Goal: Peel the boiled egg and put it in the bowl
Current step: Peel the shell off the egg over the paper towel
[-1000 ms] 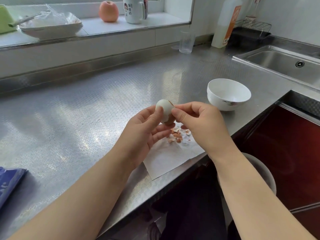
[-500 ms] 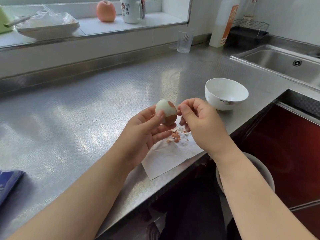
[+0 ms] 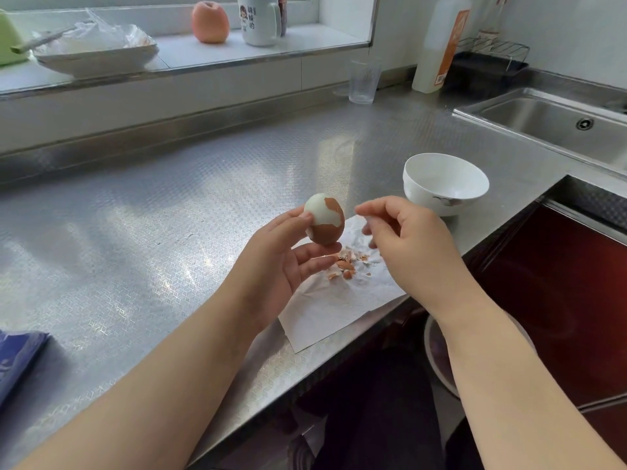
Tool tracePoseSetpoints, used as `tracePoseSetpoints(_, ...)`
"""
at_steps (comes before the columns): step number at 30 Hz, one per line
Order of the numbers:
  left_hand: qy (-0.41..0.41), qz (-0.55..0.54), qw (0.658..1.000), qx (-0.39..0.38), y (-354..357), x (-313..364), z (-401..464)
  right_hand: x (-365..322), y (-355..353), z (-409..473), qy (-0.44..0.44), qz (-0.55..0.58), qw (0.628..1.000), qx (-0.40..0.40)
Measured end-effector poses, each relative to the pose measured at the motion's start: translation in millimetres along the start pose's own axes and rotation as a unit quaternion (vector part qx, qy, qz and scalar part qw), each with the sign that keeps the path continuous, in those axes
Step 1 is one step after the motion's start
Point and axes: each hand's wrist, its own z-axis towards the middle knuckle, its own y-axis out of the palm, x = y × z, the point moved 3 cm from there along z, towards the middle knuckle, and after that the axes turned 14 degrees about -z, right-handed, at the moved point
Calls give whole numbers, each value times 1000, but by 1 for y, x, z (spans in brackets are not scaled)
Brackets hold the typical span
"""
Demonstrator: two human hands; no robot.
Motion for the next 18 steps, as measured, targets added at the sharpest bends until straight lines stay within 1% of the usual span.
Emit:
tracePoseSetpoints(3, 5, 41, 999, -7, 0, -1, 0, -11, -1, -1, -50, 46, 998, 13)
tracePoseSetpoints(6, 12, 71, 997, -14, 2, -3, -1, -18, 0, -2, -84, 38, 995, 26)
tracePoseSetpoints(11, 36, 102, 994, 0, 1, -3, -1, -18, -1, -1, -82, 27, 995, 54)
tracePoseSetpoints(15, 46, 127, 991, 10, 2, -3, -1, -19, -2, -3, -112, -29, 988, 102)
tracePoseSetpoints(18, 46, 132, 990, 10, 3, -4, -2, -19, 2, -3, -110, -51, 985, 125)
